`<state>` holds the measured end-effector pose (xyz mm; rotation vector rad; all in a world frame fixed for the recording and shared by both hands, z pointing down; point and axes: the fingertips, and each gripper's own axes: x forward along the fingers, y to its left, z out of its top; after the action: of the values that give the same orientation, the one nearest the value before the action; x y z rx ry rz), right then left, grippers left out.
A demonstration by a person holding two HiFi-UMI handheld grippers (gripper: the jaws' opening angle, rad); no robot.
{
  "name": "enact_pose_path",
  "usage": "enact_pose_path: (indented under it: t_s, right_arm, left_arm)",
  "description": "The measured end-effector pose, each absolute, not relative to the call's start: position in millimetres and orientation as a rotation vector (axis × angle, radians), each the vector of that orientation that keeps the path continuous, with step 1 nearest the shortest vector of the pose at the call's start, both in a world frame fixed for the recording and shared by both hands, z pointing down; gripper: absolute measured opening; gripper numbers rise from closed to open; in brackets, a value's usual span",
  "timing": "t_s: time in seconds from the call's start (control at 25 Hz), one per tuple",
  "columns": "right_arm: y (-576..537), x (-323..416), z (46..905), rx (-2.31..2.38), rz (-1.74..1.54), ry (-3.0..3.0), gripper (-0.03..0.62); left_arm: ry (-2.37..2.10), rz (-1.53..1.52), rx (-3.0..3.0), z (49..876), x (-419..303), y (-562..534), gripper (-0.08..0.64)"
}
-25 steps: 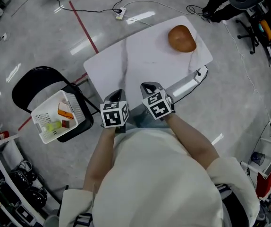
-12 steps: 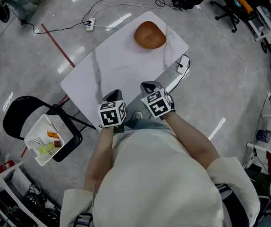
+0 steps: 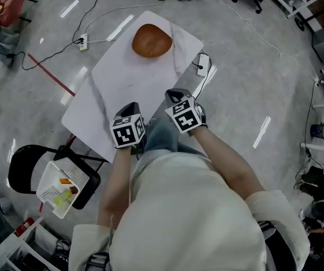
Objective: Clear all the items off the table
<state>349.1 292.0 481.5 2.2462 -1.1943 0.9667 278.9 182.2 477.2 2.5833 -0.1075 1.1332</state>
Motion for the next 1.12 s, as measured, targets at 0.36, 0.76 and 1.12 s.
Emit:
enact_pose_path:
  t_s: [0.36, 0.76, 1.12]
  right_arm:
    - [316, 415, 490, 2.283, 1.005, -1.133, -0.001]
    - [329, 515, 524, 2.250, 1.076, -1.131, -0.002]
    - [309, 592, 566, 2.248, 1.175, -1.144, 0.000]
  left_arm:
    - [-0.138, 1.175, 2.590, 493, 334, 181, 0.008]
    - [-0.210, 1.178, 2.535, 521, 433, 176, 0.008]
    - [-0.296, 1.197, 2.502, 562, 502, 154, 0.009]
